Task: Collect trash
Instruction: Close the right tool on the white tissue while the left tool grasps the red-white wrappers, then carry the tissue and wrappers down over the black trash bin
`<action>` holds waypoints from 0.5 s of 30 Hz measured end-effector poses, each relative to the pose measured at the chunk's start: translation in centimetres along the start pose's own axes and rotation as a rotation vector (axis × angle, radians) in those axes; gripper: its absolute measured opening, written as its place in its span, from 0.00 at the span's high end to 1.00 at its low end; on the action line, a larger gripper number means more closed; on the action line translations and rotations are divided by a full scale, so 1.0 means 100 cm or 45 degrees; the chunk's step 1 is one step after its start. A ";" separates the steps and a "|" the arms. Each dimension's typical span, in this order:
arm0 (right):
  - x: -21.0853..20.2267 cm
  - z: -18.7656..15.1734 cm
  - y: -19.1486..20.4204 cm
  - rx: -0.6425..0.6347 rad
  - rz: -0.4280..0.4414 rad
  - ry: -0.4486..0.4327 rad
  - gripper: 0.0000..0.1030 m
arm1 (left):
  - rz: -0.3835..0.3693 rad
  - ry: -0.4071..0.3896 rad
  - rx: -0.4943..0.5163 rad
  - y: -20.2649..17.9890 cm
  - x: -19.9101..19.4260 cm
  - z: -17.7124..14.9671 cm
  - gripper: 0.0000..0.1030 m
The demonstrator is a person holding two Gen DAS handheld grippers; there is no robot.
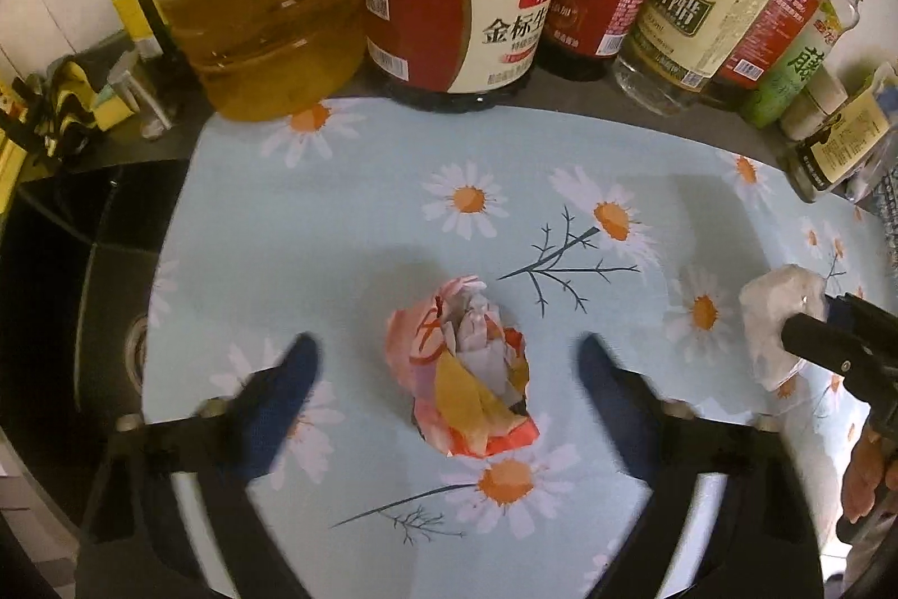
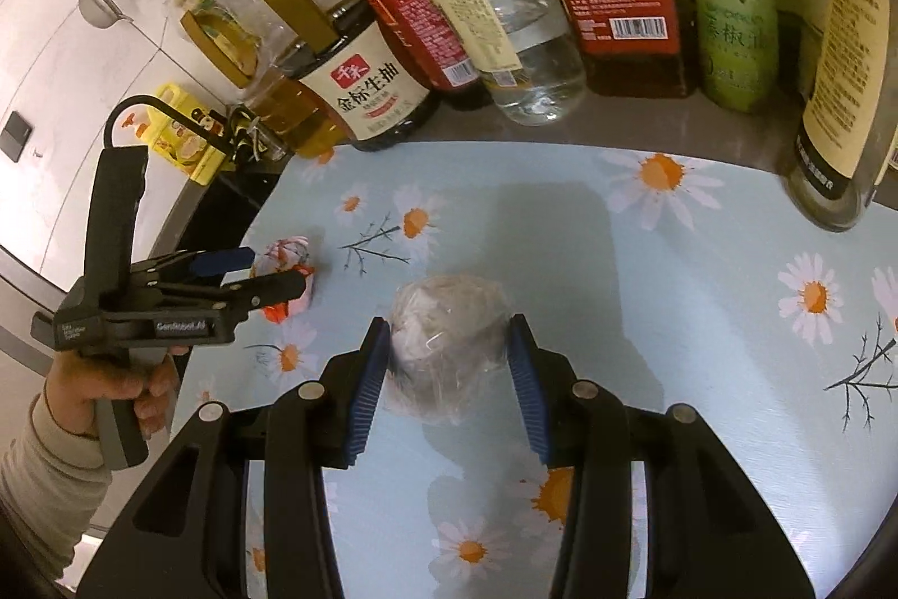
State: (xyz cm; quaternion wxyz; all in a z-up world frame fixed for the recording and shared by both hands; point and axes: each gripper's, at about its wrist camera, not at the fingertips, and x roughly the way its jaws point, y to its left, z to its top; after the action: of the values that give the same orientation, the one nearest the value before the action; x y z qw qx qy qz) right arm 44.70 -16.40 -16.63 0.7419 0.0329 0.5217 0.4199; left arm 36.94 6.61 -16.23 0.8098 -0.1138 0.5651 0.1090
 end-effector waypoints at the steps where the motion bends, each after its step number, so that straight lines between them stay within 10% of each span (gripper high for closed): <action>1: 0.000 0.000 -0.001 0.005 0.004 0.003 0.57 | 0.002 0.004 -0.002 0.001 0.001 0.000 0.34; 5: 0.002 -0.001 -0.001 0.010 0.001 0.005 0.57 | -0.007 0.000 0.006 0.003 0.003 -0.001 0.54; 15: -0.007 -0.009 0.010 0.009 -0.029 -0.013 0.57 | -0.053 -0.034 0.025 0.011 -0.013 -0.020 0.62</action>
State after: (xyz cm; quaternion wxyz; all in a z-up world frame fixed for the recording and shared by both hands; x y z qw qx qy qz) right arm 43.31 -16.51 -16.04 0.7492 0.0317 0.5196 0.4095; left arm 34.38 7.00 -15.78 0.8205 -0.1163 0.5527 0.0880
